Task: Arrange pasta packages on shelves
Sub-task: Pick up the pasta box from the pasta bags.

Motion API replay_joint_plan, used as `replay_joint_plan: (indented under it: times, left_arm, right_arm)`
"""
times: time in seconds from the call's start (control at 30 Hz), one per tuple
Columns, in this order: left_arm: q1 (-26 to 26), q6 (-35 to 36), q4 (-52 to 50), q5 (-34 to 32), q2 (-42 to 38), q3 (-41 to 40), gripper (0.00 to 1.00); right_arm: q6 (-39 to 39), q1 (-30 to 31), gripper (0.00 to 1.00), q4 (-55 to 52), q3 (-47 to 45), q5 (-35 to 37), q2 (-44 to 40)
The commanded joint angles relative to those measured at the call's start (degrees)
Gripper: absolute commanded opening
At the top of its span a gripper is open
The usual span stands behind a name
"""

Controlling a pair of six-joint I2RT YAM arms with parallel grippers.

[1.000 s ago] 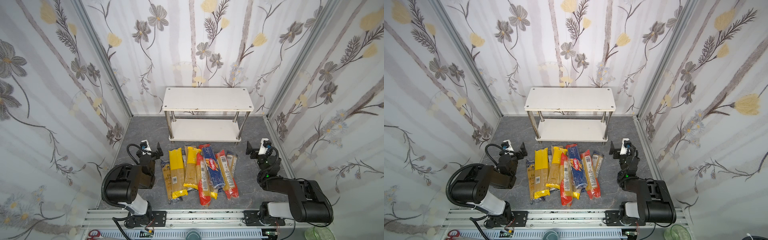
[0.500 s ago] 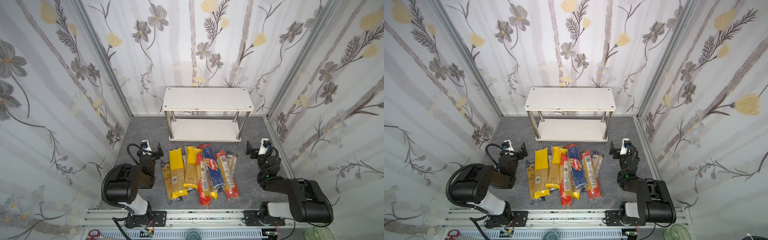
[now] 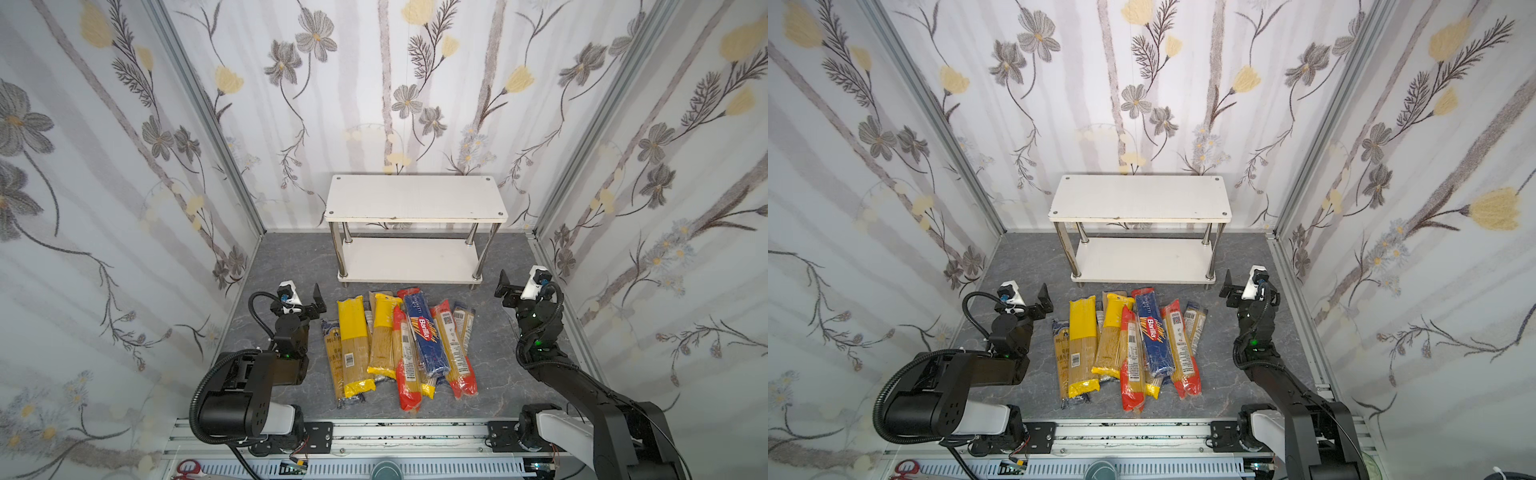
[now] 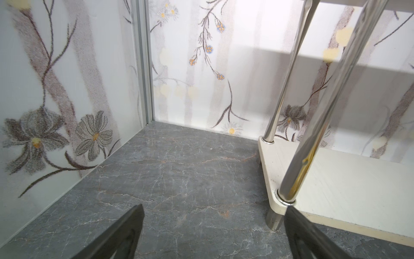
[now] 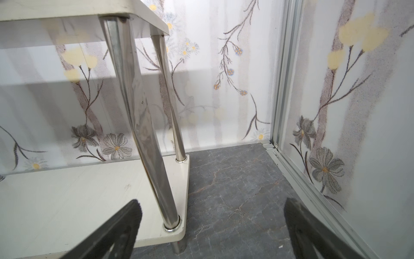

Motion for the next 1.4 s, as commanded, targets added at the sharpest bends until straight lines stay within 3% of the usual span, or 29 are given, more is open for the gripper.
replay_joint_plan:
  times: [0.0, 0.13, 0.3, 0.4, 0.67, 0.83, 1.03, 1.17, 1.37]
  left_arm:
    - [-1.54, 1.46, -1.46, -6.15, -4.31, -0.41, 1.0]
    - [-3.76, -1.57, -2.53, -7.85, -12.2, -0.82, 1.0]
    - [-9.53, -4.02, -6.87, -10.33, -17.25, 0.13, 1.0]
    - [-13.91, -5.22, -14.13, -13.0, -19.21, 2.33, 1.0]
    - [-26.39, -16.05, -42.98, -11.89, -21.06, 13.62, 1.0]
    - [-32.6, -18.79, -60.55, -11.93, -18.85, 23.48, 1.0]
    - [-42.94, -16.54, -73.92, -22.26, -15.11, 31.24, 0.97]
    - [-44.41, -20.96, -80.82, -19.82, -12.85, 34.57, 0.94]
    - [-44.77, -24.63, -85.97, -16.26, -15.91, 35.85, 0.94]
  right_arm:
    - [3.98, 1.67, 1.0, -11.54, 2.74, 5.59, -3.13]
    - [9.57, 2.26, 1.0, -25.31, 8.42, 2.85, -5.29]
    - [10.86, 4.98, 1.0, -36.07, 12.17, -0.55, -7.21]
    - [12.2, 8.31, 0.95, -41.65, 13.39, -0.27, -8.82]
    - [17.65, 19.89, 0.92, -55.96, 15.52, -0.64, -11.25]
    - [22.06, 28.0, 0.91, -59.18, 14.11, -1.39, -12.41]
    - [25.19, 36.64, 0.91, -60.49, 14.76, -0.61, -9.08]
    - [26.54, 43.11, 0.91, -60.3, 16.39, 0.57, -4.31]
    - [27.36, 47.72, 0.85, -59.15, 17.47, -0.48, 0.11]
